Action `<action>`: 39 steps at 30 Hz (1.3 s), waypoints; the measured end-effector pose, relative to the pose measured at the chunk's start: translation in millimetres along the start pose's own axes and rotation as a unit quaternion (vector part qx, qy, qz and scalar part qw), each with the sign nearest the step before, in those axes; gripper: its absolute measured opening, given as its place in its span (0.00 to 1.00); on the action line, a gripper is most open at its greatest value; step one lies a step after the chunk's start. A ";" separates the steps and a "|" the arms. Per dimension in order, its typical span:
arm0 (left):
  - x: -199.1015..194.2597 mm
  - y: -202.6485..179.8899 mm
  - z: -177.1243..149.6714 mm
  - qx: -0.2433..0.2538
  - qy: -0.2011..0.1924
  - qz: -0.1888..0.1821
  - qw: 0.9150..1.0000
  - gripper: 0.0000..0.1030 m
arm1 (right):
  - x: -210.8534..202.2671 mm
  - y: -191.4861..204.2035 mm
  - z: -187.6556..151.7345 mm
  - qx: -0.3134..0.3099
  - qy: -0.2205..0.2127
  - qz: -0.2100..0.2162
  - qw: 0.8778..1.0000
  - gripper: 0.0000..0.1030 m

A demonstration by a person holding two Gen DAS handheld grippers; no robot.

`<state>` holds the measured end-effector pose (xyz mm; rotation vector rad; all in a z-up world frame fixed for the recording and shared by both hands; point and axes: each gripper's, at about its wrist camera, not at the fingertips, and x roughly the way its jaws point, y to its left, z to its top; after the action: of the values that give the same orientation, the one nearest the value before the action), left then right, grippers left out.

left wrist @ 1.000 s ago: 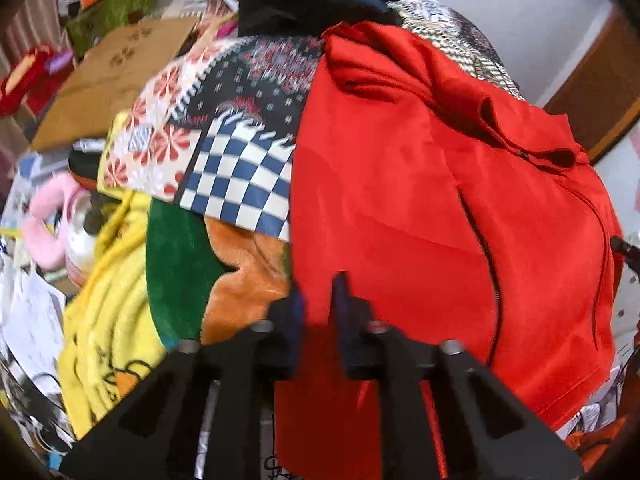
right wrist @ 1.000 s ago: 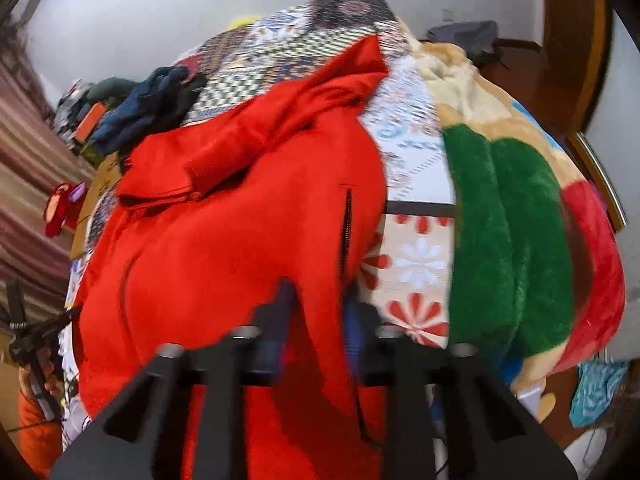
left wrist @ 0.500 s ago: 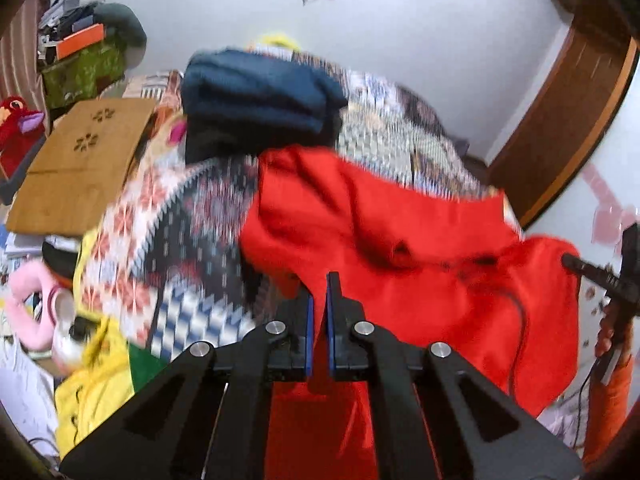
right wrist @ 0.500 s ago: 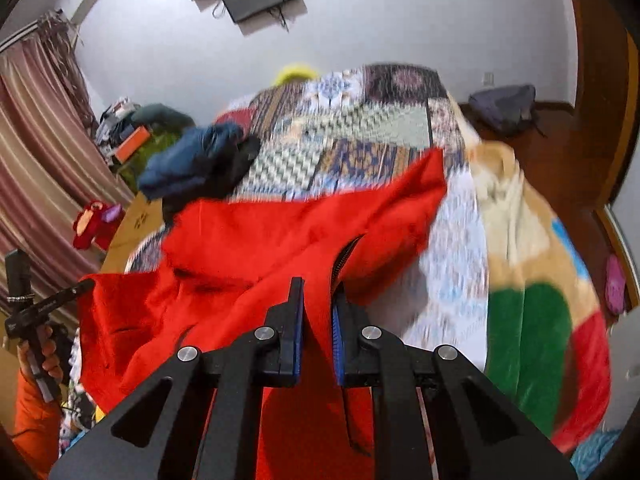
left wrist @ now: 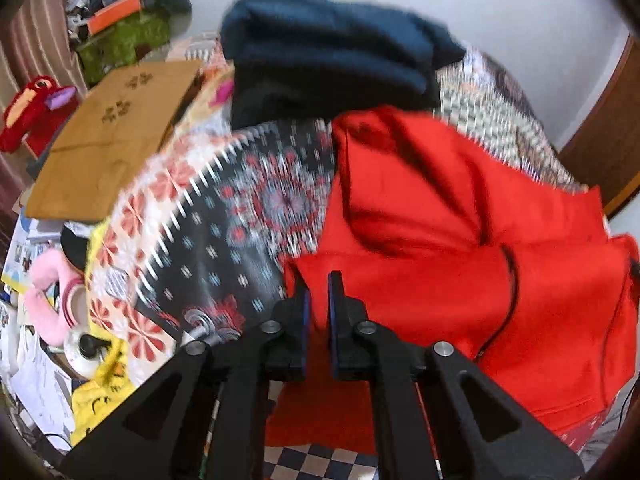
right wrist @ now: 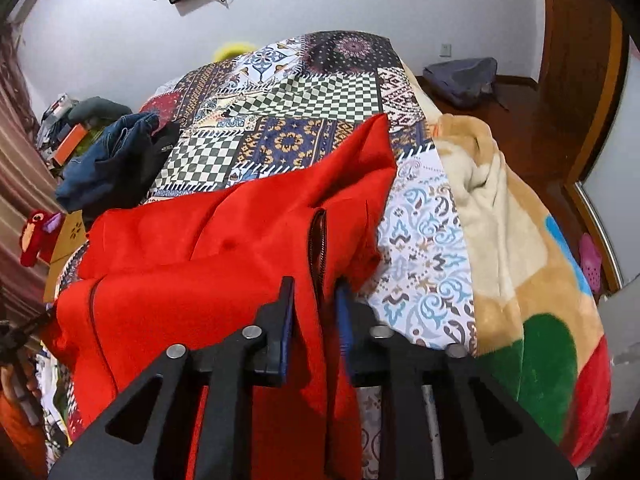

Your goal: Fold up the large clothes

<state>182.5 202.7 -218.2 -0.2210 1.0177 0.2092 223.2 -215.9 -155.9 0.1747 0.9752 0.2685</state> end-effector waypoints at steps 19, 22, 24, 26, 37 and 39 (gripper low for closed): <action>-44.5 17.0 -43.1 0.010 0.007 -0.007 1.000 0.64 | -50.0 -4.3 -52.1 0.003 0.063 0.034 0.997 0.50; -35.7 17.7 -57.7 0.009 0.026 -0.014 1.000 0.64 | -45.9 -1.5 -63.6 -0.007 0.081 0.019 0.996 0.51; -27.3 17.1 -65.5 0.009 0.038 -0.015 0.999 0.64 | -41.3 -1.9 -70.4 -0.009 0.092 0.015 0.996 0.51; -20.8 15.1 -70.0 0.011 0.043 -0.008 0.999 0.64 | -37.6 -2.8 -74.8 -0.008 0.093 0.013 0.996 0.53; -14.3 4.1 -58.2 0.036 0.028 -0.040 0.998 0.39 | -36.2 3.1 -81.1 0.004 0.066 0.015 0.998 0.49; -14.7 1.7 -57.9 0.035 0.032 -0.051 0.998 0.19 | -38.7 6.5 -82.8 -0.004 0.061 0.016 0.998 0.22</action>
<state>127.3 187.2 -235.1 -0.2168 1.0732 0.0733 132.6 -219.2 -169.2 0.1679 1.0929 0.3162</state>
